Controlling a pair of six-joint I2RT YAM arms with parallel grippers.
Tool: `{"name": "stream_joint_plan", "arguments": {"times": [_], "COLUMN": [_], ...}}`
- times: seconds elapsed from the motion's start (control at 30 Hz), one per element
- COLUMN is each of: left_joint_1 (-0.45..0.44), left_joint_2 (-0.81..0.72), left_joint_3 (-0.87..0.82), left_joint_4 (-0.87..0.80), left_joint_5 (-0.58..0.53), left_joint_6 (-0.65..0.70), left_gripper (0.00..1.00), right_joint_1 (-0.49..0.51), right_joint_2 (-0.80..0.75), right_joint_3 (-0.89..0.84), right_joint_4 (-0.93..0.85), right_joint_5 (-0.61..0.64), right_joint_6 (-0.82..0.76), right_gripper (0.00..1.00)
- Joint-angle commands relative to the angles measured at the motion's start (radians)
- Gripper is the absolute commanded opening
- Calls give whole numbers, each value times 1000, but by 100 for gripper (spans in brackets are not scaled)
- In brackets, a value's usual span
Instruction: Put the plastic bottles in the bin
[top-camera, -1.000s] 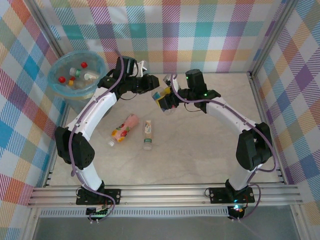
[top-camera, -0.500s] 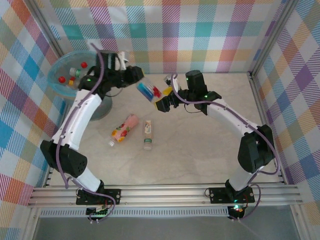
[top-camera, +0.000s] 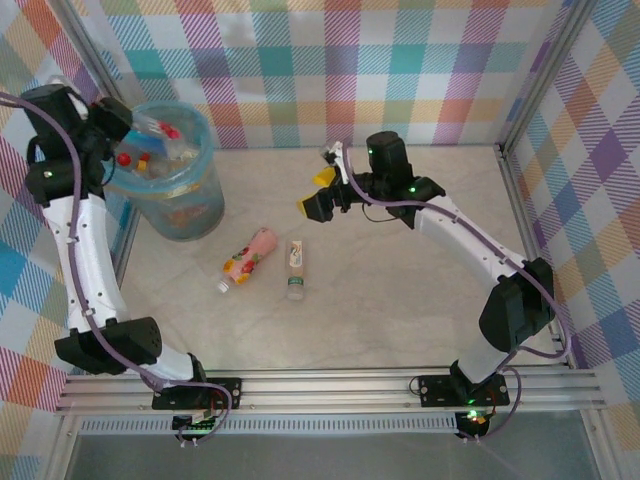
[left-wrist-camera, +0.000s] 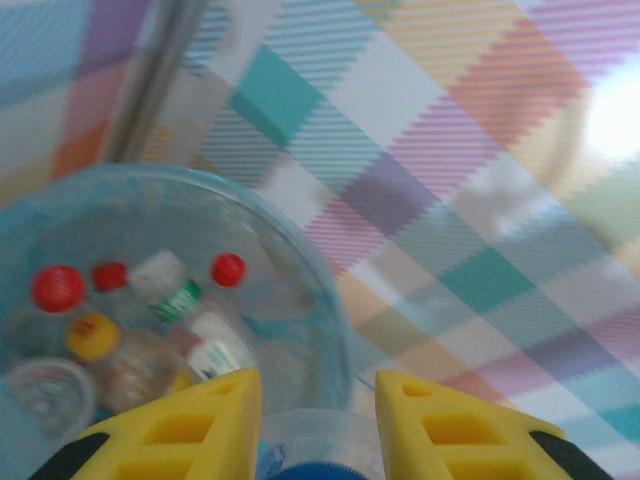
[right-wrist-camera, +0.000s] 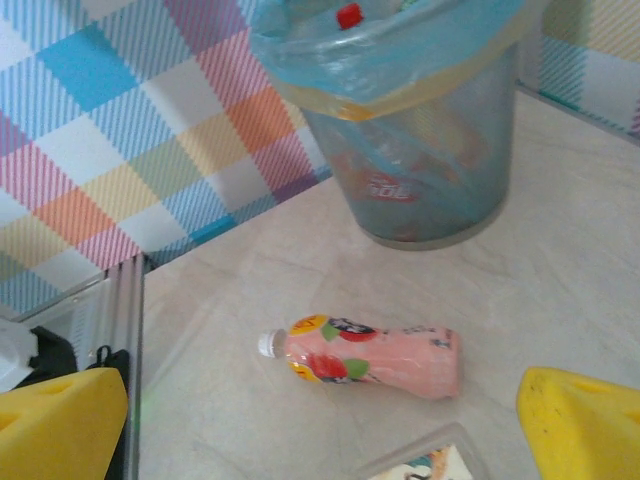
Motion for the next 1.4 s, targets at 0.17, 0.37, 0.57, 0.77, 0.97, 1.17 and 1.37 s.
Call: {"name": "stream_joint_plan", "arguments": {"times": [0.17,0.37,0.57,0.77,0.97,1.17,1.37], "left_joint_1": [120,146,148,138,67,-29,-116], "left_joint_2": [166,253,297,306,299,284,325], "left_joint_3": [59,72,95,101,85,127,275], "left_joint_4": [-109,-152,-180,-182,-186,-177,-159], "left_joint_5": [89,180,191,200,204,140,100], "left_joint_6": [28,62,82,104,148,200,205], "left_gripper": [0,5,59,49,23,8,7], "right_joint_1": [16,16,16,16,16,17,17], "right_joint_2": [2,14,39,52,71,73,72], "right_joint_3": [43,56,79,90,106,102,98], "right_joint_4": [-95,-115,-125,-126,-135,-161,-177], "right_joint_5": [-4,19,13,13,6,8,9], "right_joint_6": [-44,-70,-52,-32,2,10,22], "right_gripper": [100,100,100,100,100,100,100]}}
